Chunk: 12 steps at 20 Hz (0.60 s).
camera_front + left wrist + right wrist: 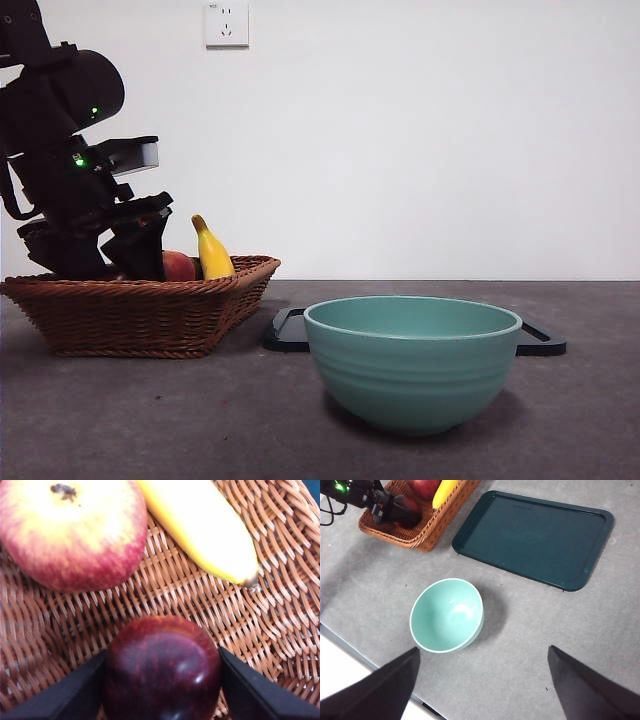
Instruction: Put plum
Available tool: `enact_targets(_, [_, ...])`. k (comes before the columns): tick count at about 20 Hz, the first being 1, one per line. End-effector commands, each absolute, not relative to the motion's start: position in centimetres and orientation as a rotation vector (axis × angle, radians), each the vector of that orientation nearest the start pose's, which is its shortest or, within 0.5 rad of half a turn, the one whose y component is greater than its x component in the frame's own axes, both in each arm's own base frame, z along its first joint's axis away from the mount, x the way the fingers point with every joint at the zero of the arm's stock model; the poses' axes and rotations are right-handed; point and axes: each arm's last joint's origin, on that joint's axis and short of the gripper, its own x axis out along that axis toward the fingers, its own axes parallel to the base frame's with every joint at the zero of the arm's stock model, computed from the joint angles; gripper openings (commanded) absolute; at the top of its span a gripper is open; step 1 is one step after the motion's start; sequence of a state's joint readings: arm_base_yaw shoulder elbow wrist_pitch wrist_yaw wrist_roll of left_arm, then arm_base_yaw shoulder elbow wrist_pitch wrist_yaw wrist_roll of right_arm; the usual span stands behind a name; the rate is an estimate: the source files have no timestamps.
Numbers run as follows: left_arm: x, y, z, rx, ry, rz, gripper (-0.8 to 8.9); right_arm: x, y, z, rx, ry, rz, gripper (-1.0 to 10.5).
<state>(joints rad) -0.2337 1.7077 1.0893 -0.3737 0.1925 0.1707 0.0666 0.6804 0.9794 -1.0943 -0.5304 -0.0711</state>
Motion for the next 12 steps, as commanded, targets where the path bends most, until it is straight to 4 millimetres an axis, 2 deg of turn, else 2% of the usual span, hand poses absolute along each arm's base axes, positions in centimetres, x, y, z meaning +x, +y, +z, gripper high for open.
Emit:
enact_targets(1, [33.1,-8.6,20.8,0.175,0.908,-0.479,2.75,9.5,2.2,33.8,0.122,0.745,0.597,4.1])
enact_targets(6, [30.3,-8.7,26.3,0.178,0.759,-0.497,2.75,9.5,2.2,33.8,0.121,0.744,0.597,4.1])
enact_targets(9, [27.1,-9.7,29.6,0.189,0.681,-0.576,2.75,9.5,2.1,33.8,0.120,0.744,0.594,4.1])
enact_targets(12, [23.6,-11.5,32.2,0.185,0.604,-0.702,2.75,9.5,2.1,33.8,0.120,0.744,0.594,4.1])
